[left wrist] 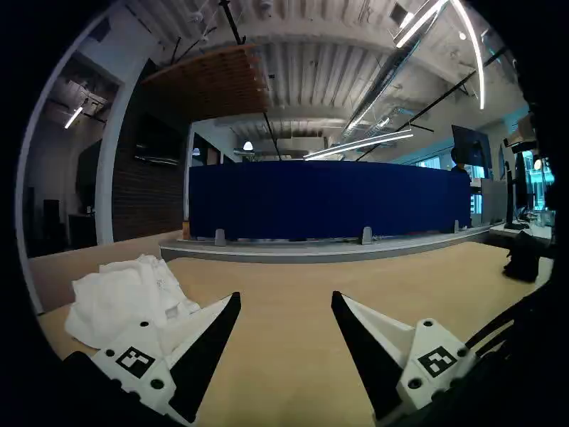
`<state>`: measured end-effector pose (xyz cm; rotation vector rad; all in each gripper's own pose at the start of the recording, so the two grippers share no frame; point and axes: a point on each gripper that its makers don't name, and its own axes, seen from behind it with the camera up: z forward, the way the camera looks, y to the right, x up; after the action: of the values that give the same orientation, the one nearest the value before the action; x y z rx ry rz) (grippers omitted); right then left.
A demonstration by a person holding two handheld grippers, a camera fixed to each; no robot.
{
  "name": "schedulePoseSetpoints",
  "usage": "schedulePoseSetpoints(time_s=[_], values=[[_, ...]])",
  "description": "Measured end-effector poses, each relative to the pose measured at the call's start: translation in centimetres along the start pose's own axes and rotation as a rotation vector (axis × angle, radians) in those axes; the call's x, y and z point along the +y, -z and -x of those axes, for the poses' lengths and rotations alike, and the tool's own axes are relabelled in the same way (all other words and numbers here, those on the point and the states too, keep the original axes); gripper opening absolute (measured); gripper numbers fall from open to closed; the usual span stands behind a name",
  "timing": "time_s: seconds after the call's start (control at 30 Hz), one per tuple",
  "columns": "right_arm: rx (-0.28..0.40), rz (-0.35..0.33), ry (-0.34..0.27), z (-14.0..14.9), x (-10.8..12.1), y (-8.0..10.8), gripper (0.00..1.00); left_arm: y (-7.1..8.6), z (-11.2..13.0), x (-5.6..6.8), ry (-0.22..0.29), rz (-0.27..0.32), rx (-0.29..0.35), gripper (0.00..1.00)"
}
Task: Fold towel
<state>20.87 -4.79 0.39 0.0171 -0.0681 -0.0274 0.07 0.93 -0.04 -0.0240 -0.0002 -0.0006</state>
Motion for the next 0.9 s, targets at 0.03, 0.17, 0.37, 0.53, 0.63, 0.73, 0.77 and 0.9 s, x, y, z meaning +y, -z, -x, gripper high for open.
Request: schedulePoseSetpoints(time_s=[0.03,0.17,0.37,0.53,0.63,0.73,0.77,0.9], values=[[0.003,0.002,0.005,0.2,0.2,0.1,1.0,0.0,0.0,0.0,0.0,0.0,0.0,0.95],[0.009,0.008,0.016,1.2,0.8,0.3,1.0,0.0,0.0,0.0,0.0,0.0,0.0,0.95],[0.02,0.001,0.002,3.5,1.7,0.4,0.99,0.1,0.1,0.0,0.0,0.0,0.0,0.95],[0.039,-0.009,-0.032,5.4,2.4,0.3,1.0,0.1,0.1,0.0,0.0,0.0,0.0,0.95],[0.043,-0.013,-0.044,6.9,3.0,0.2,1.0,0.1,0.1,0.0,0.0,0.0,0.0,0.95],[0.044,-0.013,-0.047,8.7,3.6,0.1,1.0,0.1,0.1,0.0,0.0,0.0,0.0,0.95],[0.044,-0.012,-0.047,9.4,3.7,0.1,1.0,0.1,0.1,0.0,0.0,0.0,0.0,0.95],[0.041,-0.013,-0.045,11.9,4.0,0.0,1.0,0.1,0.1,0.0,0.0,0.0,0.0,0.95]])
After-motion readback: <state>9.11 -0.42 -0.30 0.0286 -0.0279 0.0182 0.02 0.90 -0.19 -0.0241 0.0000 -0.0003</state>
